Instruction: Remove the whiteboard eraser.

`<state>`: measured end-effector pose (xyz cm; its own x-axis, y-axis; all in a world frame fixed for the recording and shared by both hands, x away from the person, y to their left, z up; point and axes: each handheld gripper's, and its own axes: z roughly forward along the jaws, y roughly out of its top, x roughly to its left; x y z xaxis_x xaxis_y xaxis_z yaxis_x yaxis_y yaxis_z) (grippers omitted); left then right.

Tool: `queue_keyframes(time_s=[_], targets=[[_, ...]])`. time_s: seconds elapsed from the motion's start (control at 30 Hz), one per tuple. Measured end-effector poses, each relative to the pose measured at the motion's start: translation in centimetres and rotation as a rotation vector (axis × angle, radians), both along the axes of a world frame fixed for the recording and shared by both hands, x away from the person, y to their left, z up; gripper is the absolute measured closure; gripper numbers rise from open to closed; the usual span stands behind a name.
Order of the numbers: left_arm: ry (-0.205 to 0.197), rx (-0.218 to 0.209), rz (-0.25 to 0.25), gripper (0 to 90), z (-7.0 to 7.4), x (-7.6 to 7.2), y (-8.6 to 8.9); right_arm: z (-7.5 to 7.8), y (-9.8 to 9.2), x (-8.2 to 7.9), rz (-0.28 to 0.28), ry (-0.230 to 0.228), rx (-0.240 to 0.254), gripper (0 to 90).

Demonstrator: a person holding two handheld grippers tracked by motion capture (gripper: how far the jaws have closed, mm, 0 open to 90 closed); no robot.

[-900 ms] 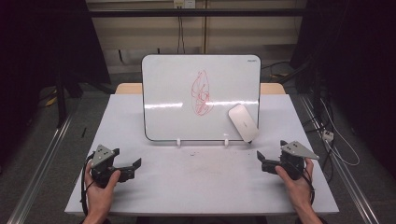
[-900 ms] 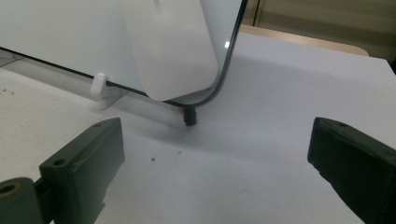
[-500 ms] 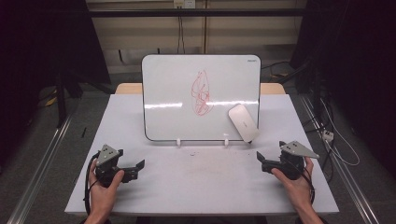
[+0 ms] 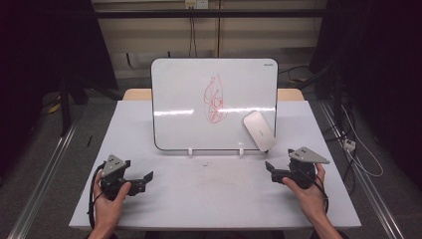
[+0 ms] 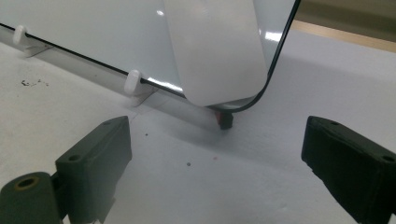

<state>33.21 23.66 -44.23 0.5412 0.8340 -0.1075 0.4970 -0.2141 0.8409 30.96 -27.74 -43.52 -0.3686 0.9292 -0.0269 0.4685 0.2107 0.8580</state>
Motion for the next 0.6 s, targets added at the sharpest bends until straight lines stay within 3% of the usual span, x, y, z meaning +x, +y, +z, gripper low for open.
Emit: queue_keyframes(time_s=[0.3,0.37,0.6], targets=[[0.005,0.003,-0.012,5.3,0.0,0.1,-0.1,1.6,0.9,1.2,0.016,0.008,-0.017,9.9],[-0.001,0.002,-0.006,5.3,0.1,0.0,0.0,2.0,1.0,1.5,0.063,0.011,-0.020,8.2],[0.013,-0.006,-0.002,5.3,0.0,0.3,0.1,3.0,1.5,3.1,0.029,-0.021,-0.029,9.5]])
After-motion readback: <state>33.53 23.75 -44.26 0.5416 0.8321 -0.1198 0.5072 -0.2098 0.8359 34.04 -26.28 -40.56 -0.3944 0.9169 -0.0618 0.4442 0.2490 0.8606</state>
